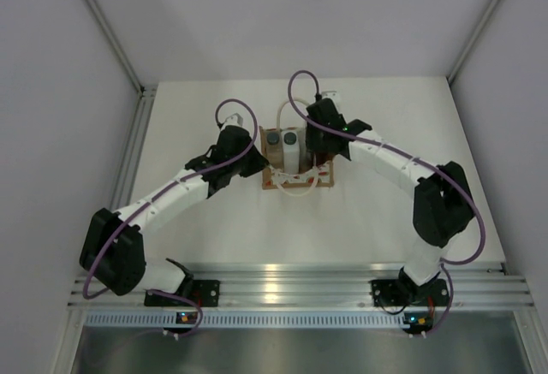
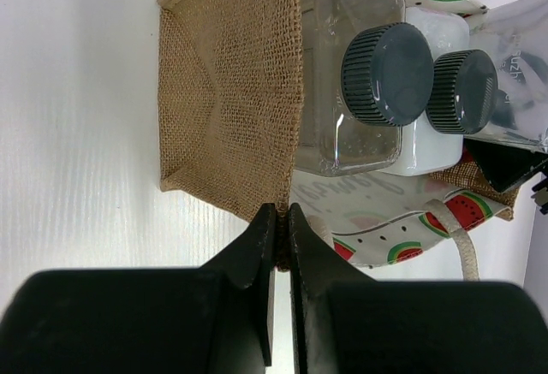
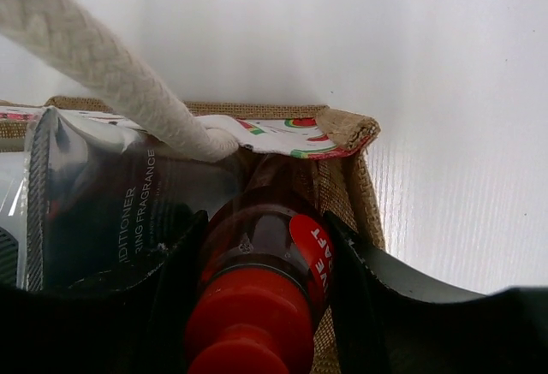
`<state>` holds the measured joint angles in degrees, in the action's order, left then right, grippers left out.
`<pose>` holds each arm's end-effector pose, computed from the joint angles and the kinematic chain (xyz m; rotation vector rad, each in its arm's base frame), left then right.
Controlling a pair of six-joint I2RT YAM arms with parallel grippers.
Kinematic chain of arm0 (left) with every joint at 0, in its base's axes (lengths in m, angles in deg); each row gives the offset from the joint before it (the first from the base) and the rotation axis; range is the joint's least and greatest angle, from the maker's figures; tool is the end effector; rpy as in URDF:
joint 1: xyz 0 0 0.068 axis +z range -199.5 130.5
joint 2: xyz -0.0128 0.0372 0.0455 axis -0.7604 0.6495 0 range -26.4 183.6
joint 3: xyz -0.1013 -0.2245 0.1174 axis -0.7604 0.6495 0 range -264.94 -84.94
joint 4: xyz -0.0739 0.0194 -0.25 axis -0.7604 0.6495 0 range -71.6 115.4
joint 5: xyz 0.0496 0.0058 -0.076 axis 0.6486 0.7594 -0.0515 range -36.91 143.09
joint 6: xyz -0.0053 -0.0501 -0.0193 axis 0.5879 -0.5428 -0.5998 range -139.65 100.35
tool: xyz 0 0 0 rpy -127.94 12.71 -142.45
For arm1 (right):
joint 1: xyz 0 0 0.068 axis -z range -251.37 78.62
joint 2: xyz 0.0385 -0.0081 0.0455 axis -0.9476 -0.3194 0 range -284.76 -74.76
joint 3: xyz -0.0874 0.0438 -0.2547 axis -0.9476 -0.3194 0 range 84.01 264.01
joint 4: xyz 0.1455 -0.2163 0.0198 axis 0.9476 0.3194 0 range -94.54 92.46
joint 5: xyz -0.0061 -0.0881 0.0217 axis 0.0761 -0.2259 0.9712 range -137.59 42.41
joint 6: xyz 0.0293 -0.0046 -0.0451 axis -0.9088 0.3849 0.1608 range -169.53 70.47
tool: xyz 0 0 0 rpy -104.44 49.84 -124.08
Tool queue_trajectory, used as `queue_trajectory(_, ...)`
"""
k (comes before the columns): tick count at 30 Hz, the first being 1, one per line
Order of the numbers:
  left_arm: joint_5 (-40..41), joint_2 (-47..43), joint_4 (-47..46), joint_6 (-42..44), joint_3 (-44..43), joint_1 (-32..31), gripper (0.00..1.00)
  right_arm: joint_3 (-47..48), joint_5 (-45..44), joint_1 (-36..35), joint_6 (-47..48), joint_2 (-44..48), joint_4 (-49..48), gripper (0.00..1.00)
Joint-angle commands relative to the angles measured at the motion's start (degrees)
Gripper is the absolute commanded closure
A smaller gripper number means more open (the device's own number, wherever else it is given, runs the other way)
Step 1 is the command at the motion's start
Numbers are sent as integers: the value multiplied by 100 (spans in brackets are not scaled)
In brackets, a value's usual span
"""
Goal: Take the personal care products out of the canvas bag
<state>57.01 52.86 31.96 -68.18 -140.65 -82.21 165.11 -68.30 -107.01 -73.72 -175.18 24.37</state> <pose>0.2593 -0.1637 0.2639 -0.3567 2.2821 -0.6877 0.3246 0.2171 0.2686 -0.0709 2.3430 0.0746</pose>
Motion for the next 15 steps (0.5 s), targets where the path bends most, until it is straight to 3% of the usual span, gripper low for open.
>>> queue_trajectory(1,-14,-122,-214,-51,59,-51,100,-7,-346,-92,221,514,-394,100)
queue_trajectory(15,355,-262,-196,-192,183,-51,100,529,-153,-92,555,1086,-70,100)
